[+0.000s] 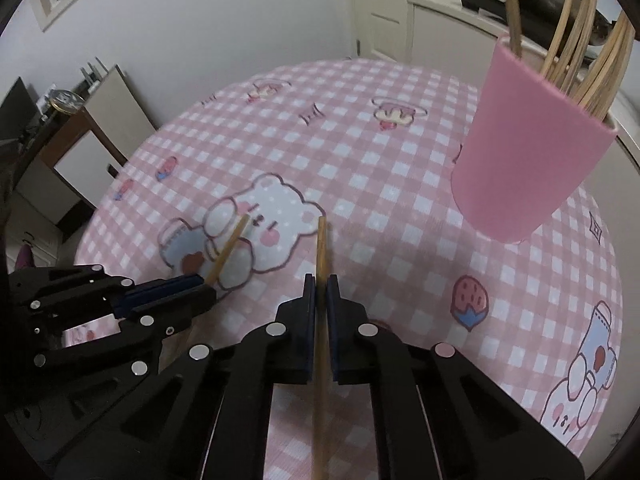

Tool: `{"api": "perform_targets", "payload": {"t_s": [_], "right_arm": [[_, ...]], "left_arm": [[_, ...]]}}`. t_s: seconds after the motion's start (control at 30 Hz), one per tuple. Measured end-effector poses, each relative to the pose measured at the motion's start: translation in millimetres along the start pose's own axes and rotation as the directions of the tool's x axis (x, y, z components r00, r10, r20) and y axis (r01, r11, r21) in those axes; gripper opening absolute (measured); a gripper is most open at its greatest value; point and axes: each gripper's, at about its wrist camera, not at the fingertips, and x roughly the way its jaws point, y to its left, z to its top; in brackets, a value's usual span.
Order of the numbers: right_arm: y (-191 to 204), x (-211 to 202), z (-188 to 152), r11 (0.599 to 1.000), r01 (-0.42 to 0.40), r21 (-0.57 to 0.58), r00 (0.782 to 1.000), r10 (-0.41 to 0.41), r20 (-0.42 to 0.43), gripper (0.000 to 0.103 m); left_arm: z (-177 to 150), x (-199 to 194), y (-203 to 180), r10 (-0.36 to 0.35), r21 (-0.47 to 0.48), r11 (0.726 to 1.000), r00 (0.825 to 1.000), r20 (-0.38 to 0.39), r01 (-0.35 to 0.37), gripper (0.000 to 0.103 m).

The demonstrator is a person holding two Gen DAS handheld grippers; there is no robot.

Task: Organize utensils
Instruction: 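Lower both grippers to the last chopsticks and close each on one, then lift the chopsticks with both grippers and lower them into the pink cup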

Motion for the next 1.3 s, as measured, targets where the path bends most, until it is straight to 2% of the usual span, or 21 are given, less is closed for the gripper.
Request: {"api": "perform_targets", "payload": {"t_s": [0.17, 0.33, 0.53, 0.73, 0.87, 1.07, 1.2, 1.3], "right_arm": [[4, -29, 5, 1.000, -0.018, -0.006, 0.998, 0.019, 0.066, 0.004], [2, -72, 10, 0.999, -0.037, -0.018, 0.986, 0.039, 0.162, 0.004], [0, -128, 12, 0.999, -0.028, -0.044, 0.959, 0.039, 0.279, 0.004], [-7, -166, 11, 0.998, 0.000, -0.061, 0.929, 0.023, 0.368, 0.004], [-19, -185, 10, 0.998, 0.018, -0.060, 0.906, 0.009, 0.424, 0.004], [-34, -209, 14, 0.998, 0.059, -0.038, 0.868, -0.032, 0.496, 0.004], [-44, -221, 18, 0.996, 0.087, -0.012, 0.830, -0.066, 0.554, 0.004], [-52, -231, 22, 0.994, 0.105, 0.020, 0.779, -0.095, 0.619, 0.004]], "left_arm": [[7, -30, -3, -0.012, -0.009, 1.000, 0.998, 0.062, 0.012, 0.006], [16, -68, -11, -0.032, -0.005, 0.999, 0.990, 0.138, 0.033, 0.006], [26, -116, -29, -0.060, 0.015, 0.998, 0.968, 0.245, 0.058, 0.006], [33, -152, -53, -0.071, 0.038, 0.997, 0.938, 0.338, 0.062, 0.006], [41, -170, -66, -0.090, 0.046, 0.996, 0.908, 0.409, 0.078, 0.006], [61, -188, -83, -0.130, 0.043, 0.991, 0.852, 0.508, 0.126, 0.006], [77, -193, -92, -0.156, 0.037, 0.986, 0.814, 0.559, 0.164, 0.006], [87, -197, -98, -0.162, 0.025, 0.982, 0.777, 0.608, 0.185, 0.006]]}}
